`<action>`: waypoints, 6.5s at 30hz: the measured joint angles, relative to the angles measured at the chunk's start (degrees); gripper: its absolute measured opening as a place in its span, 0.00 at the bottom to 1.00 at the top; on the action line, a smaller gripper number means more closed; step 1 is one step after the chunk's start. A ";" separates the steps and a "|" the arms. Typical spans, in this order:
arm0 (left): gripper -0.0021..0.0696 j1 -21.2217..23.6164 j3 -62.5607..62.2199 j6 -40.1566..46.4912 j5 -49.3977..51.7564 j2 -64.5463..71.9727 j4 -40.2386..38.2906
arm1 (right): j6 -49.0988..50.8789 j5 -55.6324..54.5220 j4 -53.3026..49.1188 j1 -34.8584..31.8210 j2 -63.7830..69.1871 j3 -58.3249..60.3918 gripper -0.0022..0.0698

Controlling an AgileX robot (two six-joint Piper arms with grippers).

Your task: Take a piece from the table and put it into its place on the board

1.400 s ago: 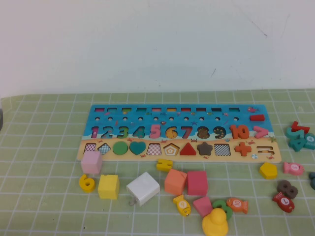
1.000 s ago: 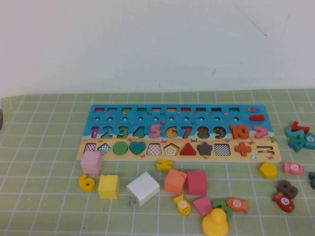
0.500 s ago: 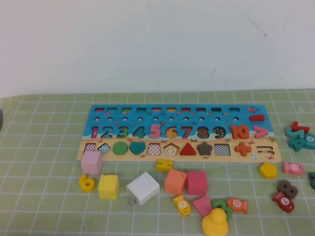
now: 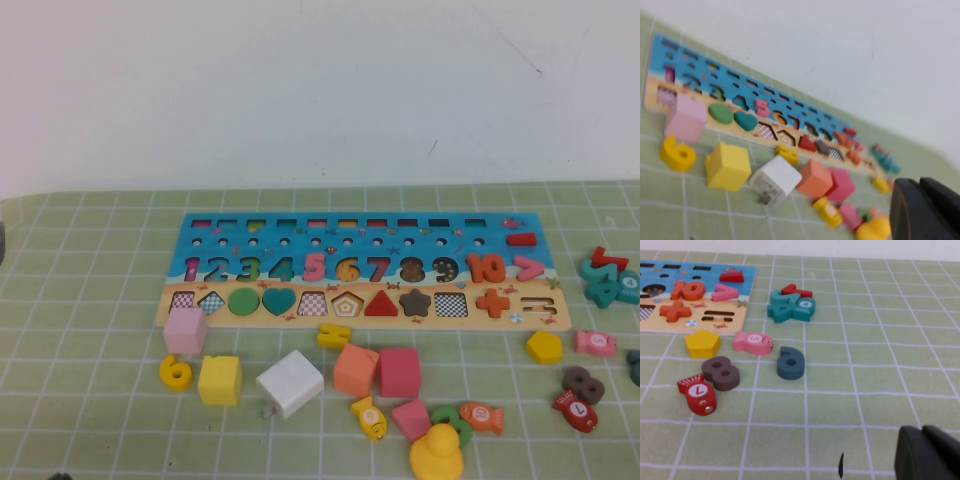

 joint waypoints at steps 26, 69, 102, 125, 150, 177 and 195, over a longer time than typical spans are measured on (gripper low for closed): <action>0.03 -16.99 -53.33 12.65 33.23 61.94 57.24 | 0.00 0.00 0.11 0.00 0.00 0.00 0.03; 0.73 -5.67 -65.31 21.39 33.60 95.22 47.23 | 0.00 0.00 0.54 0.00 0.00 0.00 0.03; 0.73 -5.67 -65.55 24.32 27.55 107.27 49.60 | 0.00 0.00 0.62 0.00 0.00 0.00 0.03; 0.53 -5.67 -67.58 23.99 32.81 101.49 52.44 | 0.00 0.00 0.66 0.00 0.00 0.00 0.03; 0.53 -10.12 -78.10 44.34 21.57 100.09 41.37 | 0.57 0.00 0.88 0.00 0.00 0.00 0.03; 0.53 -16.57 -103.56 72.75 28.91 124.75 35.87 | 0.57 0.00 0.88 0.00 0.00 0.00 0.03; 0.53 -16.79 -104.02 73.90 24.47 129.16 33.89 | 0.57 0.00 0.88 0.00 0.00 0.00 0.03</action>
